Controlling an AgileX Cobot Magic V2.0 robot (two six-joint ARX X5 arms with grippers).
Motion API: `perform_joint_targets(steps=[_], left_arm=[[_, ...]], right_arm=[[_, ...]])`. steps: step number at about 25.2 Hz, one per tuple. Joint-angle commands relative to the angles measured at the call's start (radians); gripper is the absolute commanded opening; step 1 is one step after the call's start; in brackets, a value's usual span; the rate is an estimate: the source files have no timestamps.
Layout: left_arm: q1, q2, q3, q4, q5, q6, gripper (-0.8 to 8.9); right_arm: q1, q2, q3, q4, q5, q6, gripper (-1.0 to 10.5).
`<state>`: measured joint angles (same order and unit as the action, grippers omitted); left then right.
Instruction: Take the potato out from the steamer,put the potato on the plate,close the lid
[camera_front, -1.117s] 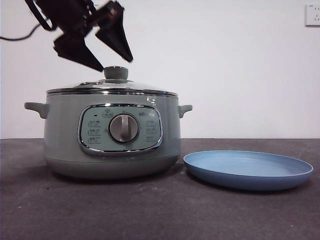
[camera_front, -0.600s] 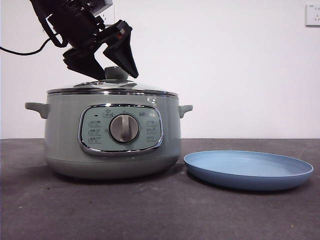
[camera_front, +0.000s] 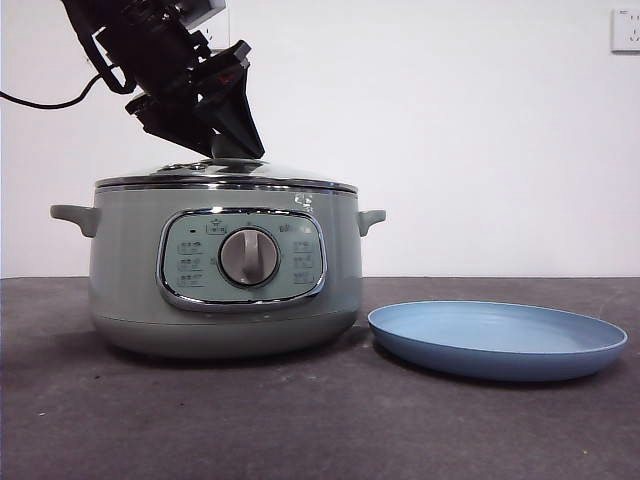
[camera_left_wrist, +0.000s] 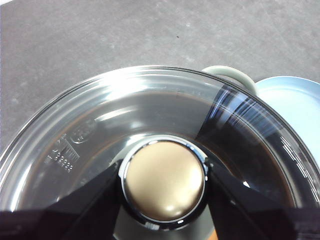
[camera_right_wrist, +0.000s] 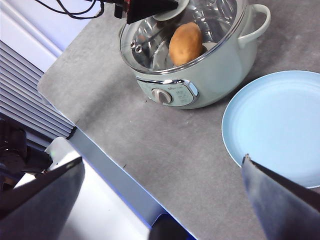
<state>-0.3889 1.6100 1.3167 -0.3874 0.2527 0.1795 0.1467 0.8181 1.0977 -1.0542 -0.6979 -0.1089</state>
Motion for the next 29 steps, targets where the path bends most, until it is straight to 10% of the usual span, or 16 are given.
perform_joint_targets(steps=[1, 16, 29], left_arm=[[-0.004, -0.040, 0.000, -0.002, 0.012, -0.003, -0.09], [-0.002, -0.585, 0.001, -0.303, -0.145, -0.057, -0.09], [-0.002, -0.880, 0.001, -0.624, -0.254, -0.143, -0.09]], right_arm=[[0.002, 0.001, 0.002, 0.006, 0.001, 0.006, 6.0], [0.175, 0.239, 0.010, 0.389, 0.008, 0.232, 6.0], [0.463, 0.778, 0.452, 0.394, 0.313, 0.179, 6.0]])
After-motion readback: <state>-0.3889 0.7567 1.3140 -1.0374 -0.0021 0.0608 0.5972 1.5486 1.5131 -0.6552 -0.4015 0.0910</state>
